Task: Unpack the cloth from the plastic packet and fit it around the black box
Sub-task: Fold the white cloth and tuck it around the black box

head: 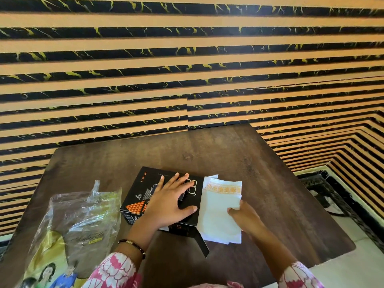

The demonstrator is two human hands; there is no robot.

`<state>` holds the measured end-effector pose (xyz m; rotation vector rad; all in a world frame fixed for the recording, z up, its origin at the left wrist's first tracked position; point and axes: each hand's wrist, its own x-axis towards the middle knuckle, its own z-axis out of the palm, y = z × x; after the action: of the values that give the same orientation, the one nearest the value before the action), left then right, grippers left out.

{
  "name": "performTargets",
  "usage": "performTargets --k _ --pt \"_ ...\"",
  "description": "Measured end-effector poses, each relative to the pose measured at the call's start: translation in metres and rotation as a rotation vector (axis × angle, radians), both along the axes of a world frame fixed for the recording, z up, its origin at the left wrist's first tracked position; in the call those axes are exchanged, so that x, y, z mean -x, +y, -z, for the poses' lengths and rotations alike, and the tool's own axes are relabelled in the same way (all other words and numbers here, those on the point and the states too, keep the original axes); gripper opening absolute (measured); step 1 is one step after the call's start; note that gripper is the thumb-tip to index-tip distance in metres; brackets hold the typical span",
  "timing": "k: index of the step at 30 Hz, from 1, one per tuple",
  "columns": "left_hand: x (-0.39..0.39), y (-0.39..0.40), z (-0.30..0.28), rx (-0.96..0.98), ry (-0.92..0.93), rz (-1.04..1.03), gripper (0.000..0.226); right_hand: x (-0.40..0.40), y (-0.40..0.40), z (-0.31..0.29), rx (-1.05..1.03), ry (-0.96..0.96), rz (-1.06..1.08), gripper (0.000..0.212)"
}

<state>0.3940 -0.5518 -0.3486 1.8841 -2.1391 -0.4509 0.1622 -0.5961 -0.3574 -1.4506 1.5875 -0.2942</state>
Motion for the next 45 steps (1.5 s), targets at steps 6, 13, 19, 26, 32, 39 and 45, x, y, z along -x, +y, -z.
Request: performTargets --k 6,13,19,26,32,39,45 --pt "-0.001 0.000 0.001 -0.004 -0.010 0.003 0.078 0.022 0.002 0.012 -0.090 -0.116 0.243 0.026" --pt "0.000 0.001 0.000 -0.006 0.002 0.005 0.081 0.024 0.002 0.001 -0.292 -0.475 0.384 0.021" --pt "0.000 0.001 -0.002 -0.020 -0.023 -0.006 0.076 -0.012 0.006 -0.012 0.107 0.076 -0.003 0.036" --pt "0.000 0.003 0.002 0.008 -0.011 -0.002 0.082 -0.014 0.008 0.005 -0.007 0.155 0.002 0.041" --pt "0.000 0.002 0.001 0.003 -0.007 -0.001 0.078 -0.007 0.003 0.013 -0.021 0.114 0.080 0.038" --pt "0.001 0.001 0.000 -0.008 -0.028 -0.009 0.076 -0.030 0.011 0.016 -0.019 0.034 0.028 0.056" --pt "0.001 0.002 0.001 0.000 -0.034 -0.009 0.082 -0.007 0.008 0.013 -0.329 -0.477 0.266 0.016"
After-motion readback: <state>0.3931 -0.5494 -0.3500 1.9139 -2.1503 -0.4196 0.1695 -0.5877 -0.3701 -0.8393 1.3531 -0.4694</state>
